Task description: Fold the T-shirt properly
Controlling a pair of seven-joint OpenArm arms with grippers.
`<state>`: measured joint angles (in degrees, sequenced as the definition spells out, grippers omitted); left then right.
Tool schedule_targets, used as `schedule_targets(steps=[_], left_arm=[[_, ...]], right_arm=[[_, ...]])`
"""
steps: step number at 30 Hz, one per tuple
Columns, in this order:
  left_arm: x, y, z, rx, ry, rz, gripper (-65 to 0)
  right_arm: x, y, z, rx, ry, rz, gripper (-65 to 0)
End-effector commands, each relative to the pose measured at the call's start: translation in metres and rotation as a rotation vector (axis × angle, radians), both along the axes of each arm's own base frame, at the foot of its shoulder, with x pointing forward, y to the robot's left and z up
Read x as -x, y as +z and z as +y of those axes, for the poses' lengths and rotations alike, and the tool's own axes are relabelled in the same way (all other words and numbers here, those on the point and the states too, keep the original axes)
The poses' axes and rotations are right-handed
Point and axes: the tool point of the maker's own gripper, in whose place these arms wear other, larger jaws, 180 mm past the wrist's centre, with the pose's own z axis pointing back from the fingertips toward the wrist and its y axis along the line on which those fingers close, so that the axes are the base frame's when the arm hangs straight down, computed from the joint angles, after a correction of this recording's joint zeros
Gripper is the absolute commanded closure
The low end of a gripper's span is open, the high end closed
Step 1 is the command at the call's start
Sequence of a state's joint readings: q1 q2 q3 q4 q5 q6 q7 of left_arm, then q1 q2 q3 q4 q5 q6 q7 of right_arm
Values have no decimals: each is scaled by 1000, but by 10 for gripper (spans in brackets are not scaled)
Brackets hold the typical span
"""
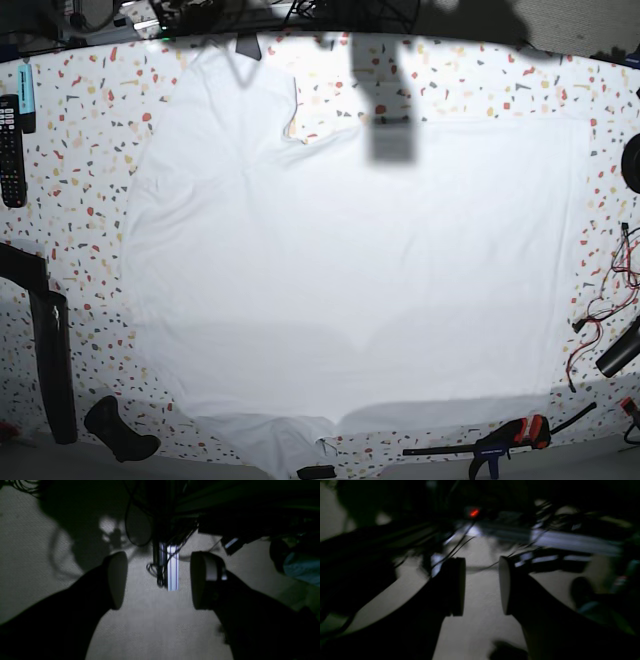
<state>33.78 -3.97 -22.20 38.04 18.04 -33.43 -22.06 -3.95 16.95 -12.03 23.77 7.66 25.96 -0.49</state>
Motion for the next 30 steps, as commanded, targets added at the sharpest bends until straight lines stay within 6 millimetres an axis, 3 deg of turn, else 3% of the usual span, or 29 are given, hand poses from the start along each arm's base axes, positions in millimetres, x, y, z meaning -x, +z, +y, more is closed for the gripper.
schedule_targets(steps=[1,6,10,17,22,30], left_arm=[[10,0,1,1,-5,31,-382],[22,-12,13,-70,-19,151,-382],[17,-12,15,-63,48,136,-382],[10,-6,2,30,72,109,-383],[12,-1,-7,110,54,107,-383],[41,6,20,66,27,165,-383]], right_arm=[[-7,2,-1,-4,8,-10,-225],[0,0,11,-23,4,-4,-225],[11,-3,17,-16,-8,4,-225],[48,-7,27,-30,-22,25,-225],[69,-9,18,14,-40,28,-225],[76,-9,15,29,-41,36,-225]])
